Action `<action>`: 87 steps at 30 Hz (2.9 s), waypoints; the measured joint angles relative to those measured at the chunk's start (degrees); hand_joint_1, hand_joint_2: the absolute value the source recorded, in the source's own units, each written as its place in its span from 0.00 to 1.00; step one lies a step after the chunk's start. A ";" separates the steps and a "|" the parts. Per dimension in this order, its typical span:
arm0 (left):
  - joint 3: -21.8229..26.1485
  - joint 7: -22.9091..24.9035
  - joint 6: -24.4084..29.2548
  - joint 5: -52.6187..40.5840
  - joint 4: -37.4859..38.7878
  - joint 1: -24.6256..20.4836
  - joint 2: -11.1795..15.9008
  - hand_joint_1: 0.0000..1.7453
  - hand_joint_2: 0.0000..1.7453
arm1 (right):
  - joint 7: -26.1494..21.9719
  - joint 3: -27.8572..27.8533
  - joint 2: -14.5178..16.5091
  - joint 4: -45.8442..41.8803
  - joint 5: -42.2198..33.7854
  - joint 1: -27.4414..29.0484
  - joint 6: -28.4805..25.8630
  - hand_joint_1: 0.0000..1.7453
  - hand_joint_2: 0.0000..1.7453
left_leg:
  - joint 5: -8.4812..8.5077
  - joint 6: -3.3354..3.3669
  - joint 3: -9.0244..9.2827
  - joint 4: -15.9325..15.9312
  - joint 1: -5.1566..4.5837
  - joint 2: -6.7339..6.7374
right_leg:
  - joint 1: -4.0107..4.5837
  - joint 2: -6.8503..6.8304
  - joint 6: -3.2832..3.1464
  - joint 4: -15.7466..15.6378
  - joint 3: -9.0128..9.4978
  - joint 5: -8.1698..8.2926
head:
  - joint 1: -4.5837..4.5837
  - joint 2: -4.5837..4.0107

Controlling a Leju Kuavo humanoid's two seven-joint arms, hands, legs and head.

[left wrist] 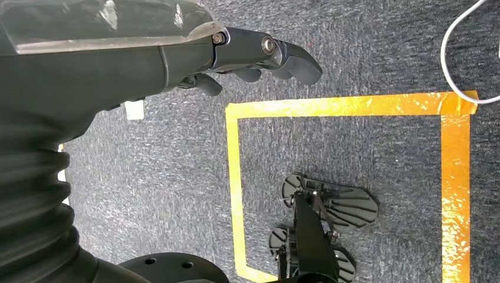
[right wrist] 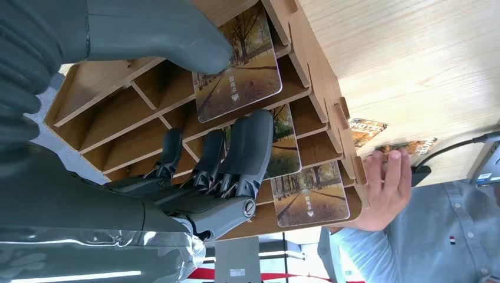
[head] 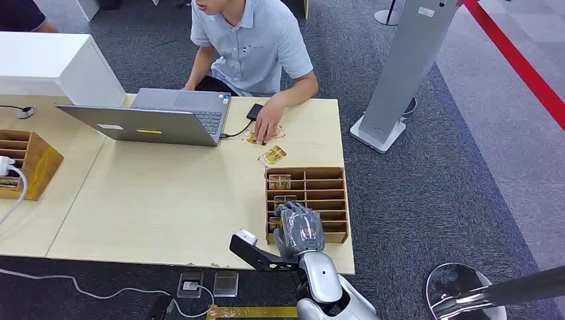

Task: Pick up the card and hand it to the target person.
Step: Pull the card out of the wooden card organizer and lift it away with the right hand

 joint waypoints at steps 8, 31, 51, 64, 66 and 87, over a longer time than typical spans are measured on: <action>0.00 -0.03 0.00 0.01 -0.01 0.00 0.00 0.00 1.00 | -0.10 0.00 0.16 0.46 -0.35 -0.12 0.01 0.49 1.00 | 0.00 0.00 0.00 0.00 0.00 0.00 | 0.00 0.00 0.00 0.00 0.00 0.00 | -0.01 -0.01; 0.00 -0.07 0.20 0.39 -0.01 0.00 -0.07 0.00 1.00 | -0.17 0.00 0.96 1.19 -0.81 -0.48 0.25 0.63 1.00 | 0.00 0.00 0.01 0.00 0.00 0.00 | 0.00 0.00 0.00 0.00 0.01 0.00 | 0.00 0.00; -0.11 -0.07 0.17 -0.38 -0.01 0.00 -0.08 0.00 1.00 | 0.95 -0.02 0.26 1.19 -1.21 -0.20 0.67 0.56 1.00 | 0.00 0.00 0.02 0.00 0.00 0.00 | 0.00 0.00 0.00 0.00 0.00 0.00 | 0.00 -0.01; -0.48 -0.07 0.17 -0.44 -0.02 -0.01 -0.08 0.00 1.00 | 1.04 -0.07 -0.09 1.04 -1.34 -0.17 0.89 0.67 1.00 | 0.00 0.00 0.01 0.00 0.00 0.00 | 0.00 0.00 0.00 0.00 -0.01 0.00 | 0.00 -0.01; -0.48 -0.08 0.17 -0.44 -0.02 -0.01 -0.08 0.00 1.00 | 1.03 -0.07 -0.09 1.04 -1.39 -0.18 0.92 0.67 1.00 | 0.00 0.00 0.01 0.00 0.00 0.00 | 0.00 0.00 0.00 0.00 -0.01 0.00 | 0.00 -0.01; -0.81 -0.52 0.26 -0.62 -0.01 -0.06 -0.09 0.00 1.00 | 0.96 -0.01 -0.09 1.04 -2.98 -0.32 0.42 1.00 1.00 | 0.00 0.00 0.02 0.00 0.00 0.00 | 0.00 0.00 0.00 0.00 0.01 0.00 | 0.00 -0.01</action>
